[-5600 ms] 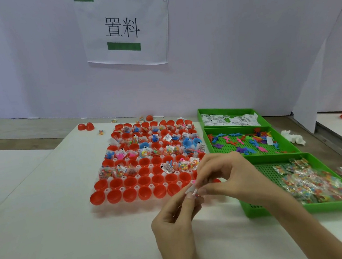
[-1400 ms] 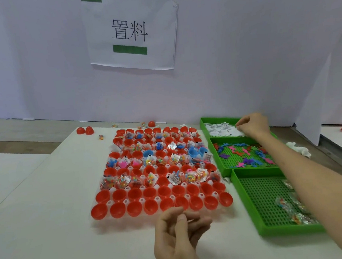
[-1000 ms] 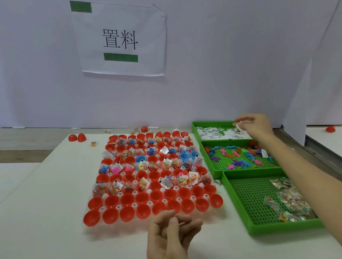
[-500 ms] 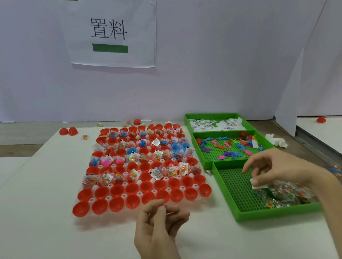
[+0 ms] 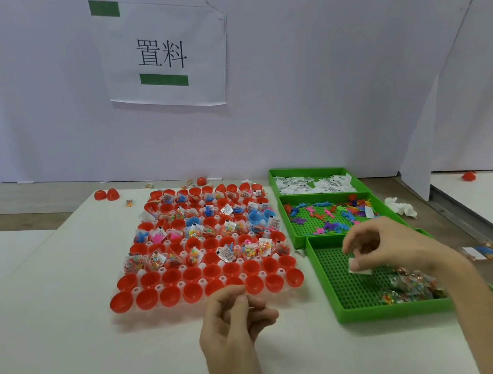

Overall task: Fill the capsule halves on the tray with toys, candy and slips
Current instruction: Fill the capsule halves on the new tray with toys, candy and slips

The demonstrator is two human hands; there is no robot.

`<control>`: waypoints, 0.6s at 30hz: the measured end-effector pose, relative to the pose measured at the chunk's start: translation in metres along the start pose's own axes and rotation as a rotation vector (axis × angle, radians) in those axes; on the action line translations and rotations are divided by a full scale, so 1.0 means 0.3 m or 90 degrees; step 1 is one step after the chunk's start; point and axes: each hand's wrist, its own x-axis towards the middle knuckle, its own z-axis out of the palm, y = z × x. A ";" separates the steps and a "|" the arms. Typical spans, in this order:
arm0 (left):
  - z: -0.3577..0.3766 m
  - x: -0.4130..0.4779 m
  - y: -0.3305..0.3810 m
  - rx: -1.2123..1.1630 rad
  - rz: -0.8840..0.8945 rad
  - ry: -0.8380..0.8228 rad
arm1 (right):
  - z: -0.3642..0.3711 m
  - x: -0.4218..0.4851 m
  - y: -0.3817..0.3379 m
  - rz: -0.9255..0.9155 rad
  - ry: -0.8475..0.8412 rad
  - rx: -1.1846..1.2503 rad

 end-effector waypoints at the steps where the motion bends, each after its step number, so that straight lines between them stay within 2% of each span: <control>1: 0.007 -0.003 -0.005 0.020 -0.009 -0.036 | 0.014 0.001 -0.024 -0.047 0.009 0.070; 4: 0.036 -0.025 -0.024 0.095 -0.031 -0.170 | 0.103 0.013 -0.104 -0.157 -0.084 0.248; 6: 0.046 -0.036 -0.032 0.122 -0.067 -0.223 | 0.185 0.025 -0.146 -0.213 -0.183 0.260; 8: 0.042 -0.032 -0.027 0.115 -0.099 -0.213 | 0.249 0.037 -0.170 -0.253 -0.222 0.207; 11: 0.028 -0.021 -0.010 0.107 -0.151 -0.210 | 0.274 0.044 -0.171 -0.256 -0.194 0.173; 18: 0.018 -0.024 0.001 0.091 -0.253 -0.272 | 0.261 0.047 -0.152 -0.243 -0.284 0.195</control>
